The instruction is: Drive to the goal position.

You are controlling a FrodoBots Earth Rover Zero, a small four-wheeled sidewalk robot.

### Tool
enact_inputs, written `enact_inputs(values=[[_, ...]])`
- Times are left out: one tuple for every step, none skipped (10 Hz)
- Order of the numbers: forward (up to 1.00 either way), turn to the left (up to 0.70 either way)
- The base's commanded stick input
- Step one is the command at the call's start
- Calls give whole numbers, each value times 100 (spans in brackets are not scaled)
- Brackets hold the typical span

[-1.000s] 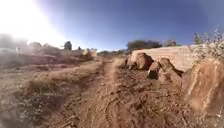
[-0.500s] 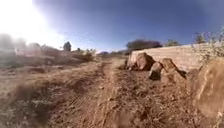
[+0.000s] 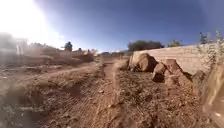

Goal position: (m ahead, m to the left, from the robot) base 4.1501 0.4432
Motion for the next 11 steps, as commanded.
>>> enact_inputs(values=[[50,0],[50,0],[50,0],[50,0],[50,0],[50,0],[50,0],[50,0],[50,0],[50,0],[50,0]])
